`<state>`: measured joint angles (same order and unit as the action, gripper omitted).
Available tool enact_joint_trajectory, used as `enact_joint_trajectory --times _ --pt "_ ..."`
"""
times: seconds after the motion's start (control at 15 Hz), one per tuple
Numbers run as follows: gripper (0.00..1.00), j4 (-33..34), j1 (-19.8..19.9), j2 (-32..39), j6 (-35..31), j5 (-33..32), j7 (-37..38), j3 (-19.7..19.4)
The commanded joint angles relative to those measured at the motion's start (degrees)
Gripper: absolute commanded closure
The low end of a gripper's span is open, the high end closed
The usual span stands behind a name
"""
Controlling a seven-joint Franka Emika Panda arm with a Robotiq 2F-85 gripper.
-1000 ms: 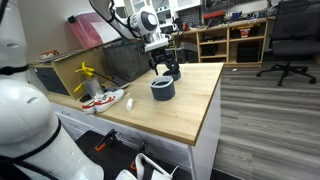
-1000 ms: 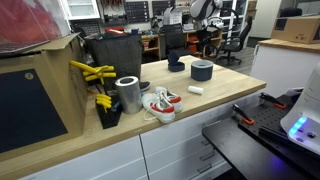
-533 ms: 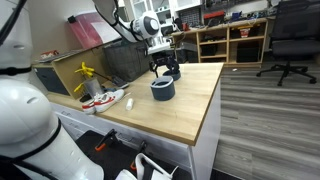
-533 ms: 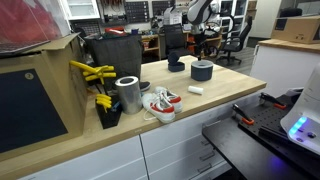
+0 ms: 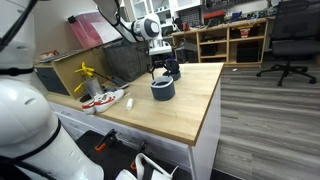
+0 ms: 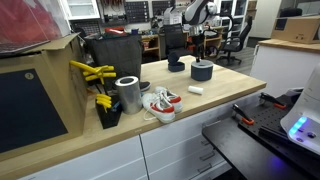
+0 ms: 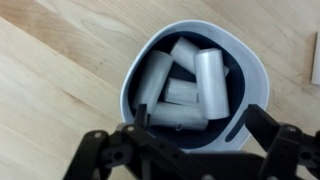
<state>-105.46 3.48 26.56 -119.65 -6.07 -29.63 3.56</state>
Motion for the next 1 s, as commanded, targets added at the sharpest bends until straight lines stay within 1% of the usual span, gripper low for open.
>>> enact_joint_trajectory --times 0.0,0.07,0.13,0.33,0.73,0.93 --pt "0.0 2.32 1.2 1.13 5.99 1.37 -3.65 0.77" --pt "0.0 2.31 1.24 1.26 6.51 1.19 -4.13 0.7" --pt "0.04 2.35 1.26 1.34 6.66 1.04 -4.31 0.63" --pt "0.06 2.1 1.19 1.58 4.45 0.34 -4.79 0.45" --pt "0.05 1.57 0.93 2.56 -0.23 -0.12 -4.33 0.48" --pt "0.08 1.2 0.73 3.71 -2.47 -0.77 -3.95 0.39"
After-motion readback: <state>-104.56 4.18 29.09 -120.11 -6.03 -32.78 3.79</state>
